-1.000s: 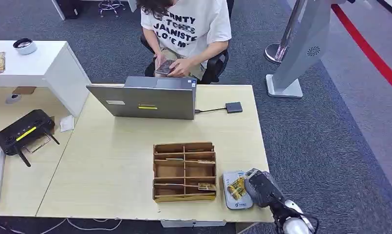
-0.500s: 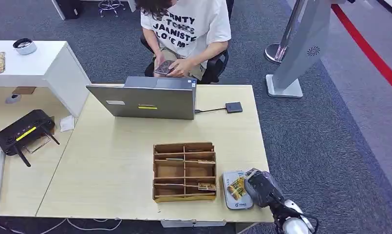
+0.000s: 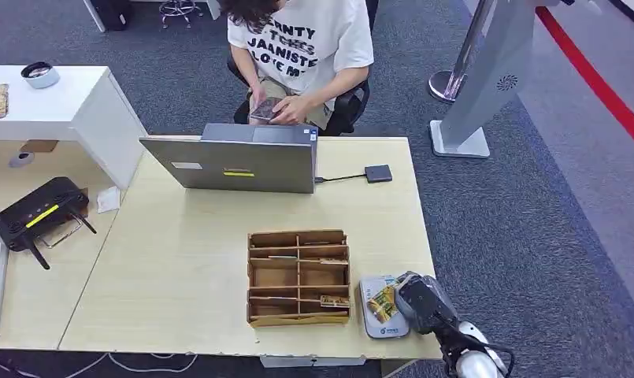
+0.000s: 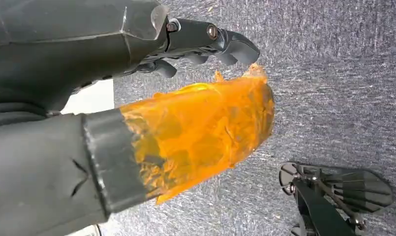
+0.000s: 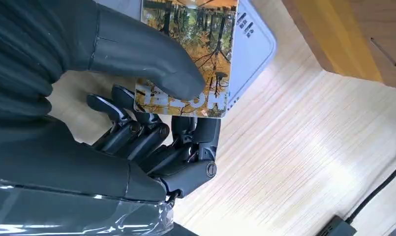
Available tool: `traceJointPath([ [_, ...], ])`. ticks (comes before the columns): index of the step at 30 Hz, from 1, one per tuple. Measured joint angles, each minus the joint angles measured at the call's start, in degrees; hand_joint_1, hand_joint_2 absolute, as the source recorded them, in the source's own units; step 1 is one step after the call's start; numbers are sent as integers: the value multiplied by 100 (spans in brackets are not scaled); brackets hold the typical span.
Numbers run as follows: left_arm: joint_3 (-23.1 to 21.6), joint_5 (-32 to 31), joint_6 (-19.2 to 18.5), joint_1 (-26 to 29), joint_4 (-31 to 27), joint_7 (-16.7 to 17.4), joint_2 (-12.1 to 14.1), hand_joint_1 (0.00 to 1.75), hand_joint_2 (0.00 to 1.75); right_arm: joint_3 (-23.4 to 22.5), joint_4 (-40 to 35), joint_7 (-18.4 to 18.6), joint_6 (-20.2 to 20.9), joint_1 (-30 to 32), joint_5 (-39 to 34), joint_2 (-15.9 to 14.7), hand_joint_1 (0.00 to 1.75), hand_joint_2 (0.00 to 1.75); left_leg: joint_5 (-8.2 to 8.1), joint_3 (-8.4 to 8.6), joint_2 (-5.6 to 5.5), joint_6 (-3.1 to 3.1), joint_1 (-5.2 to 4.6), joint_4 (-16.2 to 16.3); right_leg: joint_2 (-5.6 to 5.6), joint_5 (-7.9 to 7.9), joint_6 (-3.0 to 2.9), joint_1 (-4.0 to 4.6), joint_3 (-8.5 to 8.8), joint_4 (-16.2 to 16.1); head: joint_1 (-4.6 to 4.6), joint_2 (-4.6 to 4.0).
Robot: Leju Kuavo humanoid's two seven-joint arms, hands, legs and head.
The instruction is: Pass the card to the sensor for recognition and then transmit it.
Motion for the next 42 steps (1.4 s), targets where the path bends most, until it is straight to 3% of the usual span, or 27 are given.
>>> traceJointPath([
  [20,2,-4,4,0,0,-2,0,0,0,-11,2,0,7,-6,11,0,175,175,0,0,0,0,0,0,0,0,0,0,1,0,0,0],
  [42,5,-37,-2,-3,0,-253,0,0,0,-240,-48,-66,50,-122,153,140,175,175,0,0,0,0,0,0,0,0,0,0,0,0,0,0],
])
